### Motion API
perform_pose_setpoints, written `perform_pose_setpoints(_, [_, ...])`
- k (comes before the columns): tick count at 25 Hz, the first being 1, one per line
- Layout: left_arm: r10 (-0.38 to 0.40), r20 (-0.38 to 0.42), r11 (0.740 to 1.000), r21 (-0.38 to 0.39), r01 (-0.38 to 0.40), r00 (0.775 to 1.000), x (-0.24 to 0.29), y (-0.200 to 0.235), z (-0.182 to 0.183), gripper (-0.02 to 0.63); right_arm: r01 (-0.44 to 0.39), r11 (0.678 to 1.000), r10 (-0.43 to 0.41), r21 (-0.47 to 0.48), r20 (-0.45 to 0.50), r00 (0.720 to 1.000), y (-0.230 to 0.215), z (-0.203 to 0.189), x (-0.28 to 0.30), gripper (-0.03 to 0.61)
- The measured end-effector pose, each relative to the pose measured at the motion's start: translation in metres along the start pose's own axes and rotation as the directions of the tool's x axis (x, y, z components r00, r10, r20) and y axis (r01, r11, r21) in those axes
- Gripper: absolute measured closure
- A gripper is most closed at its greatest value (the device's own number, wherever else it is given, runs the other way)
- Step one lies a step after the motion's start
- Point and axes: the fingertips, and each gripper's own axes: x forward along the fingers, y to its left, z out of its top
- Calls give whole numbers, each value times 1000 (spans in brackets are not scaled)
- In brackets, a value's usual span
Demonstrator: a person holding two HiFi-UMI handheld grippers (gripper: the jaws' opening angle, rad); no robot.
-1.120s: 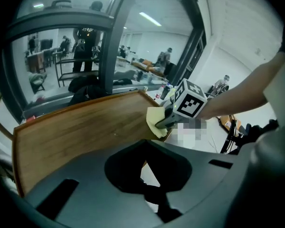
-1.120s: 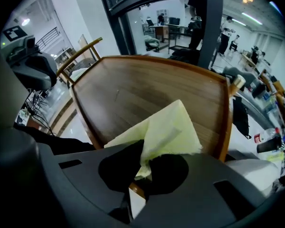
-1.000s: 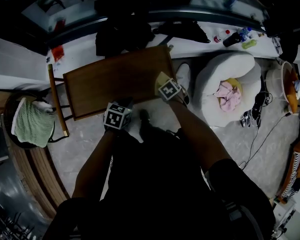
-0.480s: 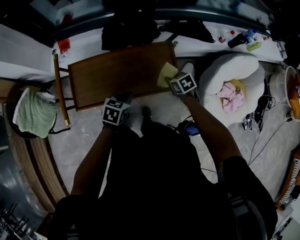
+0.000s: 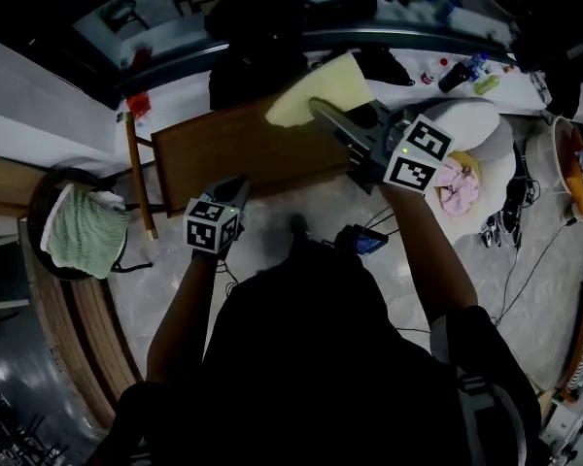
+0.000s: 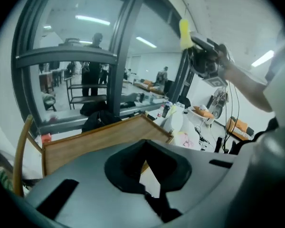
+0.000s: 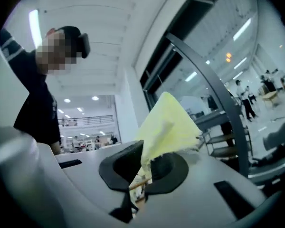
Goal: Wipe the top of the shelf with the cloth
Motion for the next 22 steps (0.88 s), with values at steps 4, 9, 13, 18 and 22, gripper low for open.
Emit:
perform_pose_setpoints(4, [-40, 181, 999, 18, 37, 983, -64, -14, 36, 607, -118, 988, 123, -97, 52, 991, 93, 33, 2, 548])
perform_pose_setpoints(9, [-50, 366, 990, 143, -3, 929, -172, -40, 72, 607, -116, 977, 128, -179, 60, 990, 183, 28, -9, 548])
perform_pose_setpoints(13, [-106, 483, 984, 176, 22, 869, -257, -69, 82, 607, -92, 981, 108, -168, 89, 990, 241, 7, -12, 548])
perform_pose_setpoints(18, [-147, 536, 970, 243, 15, 831, -324, -99, 71, 607, -139, 987, 146, -85, 79, 986, 286, -34, -7, 548])
perform_pose_setpoints(22, [-164, 545, 969, 244, 32, 822, -341, -112, 53, 607, -174, 981, 177, -89, 29, 984, 313, -55, -10, 548])
